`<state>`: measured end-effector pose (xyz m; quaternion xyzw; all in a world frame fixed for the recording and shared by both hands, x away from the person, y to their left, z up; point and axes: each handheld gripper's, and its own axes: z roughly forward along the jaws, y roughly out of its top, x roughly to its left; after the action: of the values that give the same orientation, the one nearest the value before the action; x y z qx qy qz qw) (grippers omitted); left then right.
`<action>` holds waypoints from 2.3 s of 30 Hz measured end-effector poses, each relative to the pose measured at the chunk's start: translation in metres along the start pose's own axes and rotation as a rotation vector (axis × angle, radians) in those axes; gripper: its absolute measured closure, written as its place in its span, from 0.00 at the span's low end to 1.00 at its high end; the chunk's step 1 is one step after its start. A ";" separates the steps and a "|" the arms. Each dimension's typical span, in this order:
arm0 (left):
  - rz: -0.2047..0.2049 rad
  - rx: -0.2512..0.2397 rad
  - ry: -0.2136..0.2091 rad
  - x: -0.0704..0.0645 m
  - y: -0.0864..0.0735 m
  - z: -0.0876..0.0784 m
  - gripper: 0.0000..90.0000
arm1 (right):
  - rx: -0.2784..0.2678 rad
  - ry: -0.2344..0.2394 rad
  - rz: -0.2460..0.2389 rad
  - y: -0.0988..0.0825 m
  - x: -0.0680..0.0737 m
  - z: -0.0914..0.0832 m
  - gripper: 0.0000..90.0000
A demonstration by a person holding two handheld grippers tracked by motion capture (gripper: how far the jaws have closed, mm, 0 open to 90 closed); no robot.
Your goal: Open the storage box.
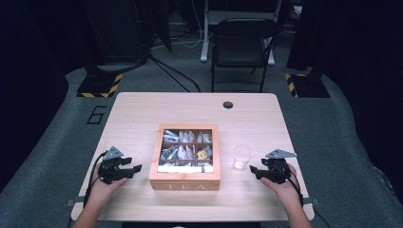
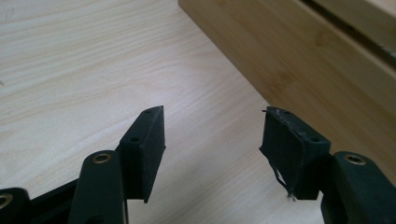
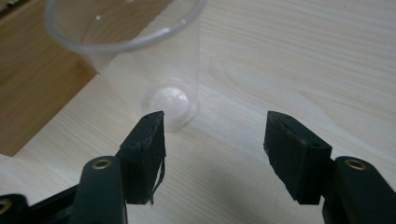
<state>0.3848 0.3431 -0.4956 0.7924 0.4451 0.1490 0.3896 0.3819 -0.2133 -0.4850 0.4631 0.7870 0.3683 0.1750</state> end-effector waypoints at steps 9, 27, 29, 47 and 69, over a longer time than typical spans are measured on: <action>0.021 -0.015 -0.006 -0.012 0.009 -0.016 0.45 | -0.021 -0.004 -0.001 0.007 0.008 -0.014 0.45; 0.089 -0.027 -0.039 -0.032 0.016 -0.039 0.47 | -0.057 0.002 -0.010 0.021 0.012 -0.030 0.47; 0.091 -0.034 -0.057 -0.034 0.017 -0.043 0.47 | -0.069 0.014 -0.015 0.023 0.013 -0.033 0.47; 0.134 -0.031 -0.140 -0.060 0.011 -0.049 0.49 | -0.108 0.118 -0.086 0.033 0.046 -0.044 0.49; 0.167 -0.030 -0.185 -0.074 0.003 -0.038 0.52 | -0.111 0.182 -0.159 0.027 0.077 -0.034 0.50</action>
<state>0.3229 0.2995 -0.4599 0.8311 0.3375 0.1138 0.4271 0.3377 -0.1540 -0.4370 0.3536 0.8120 0.4370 0.1569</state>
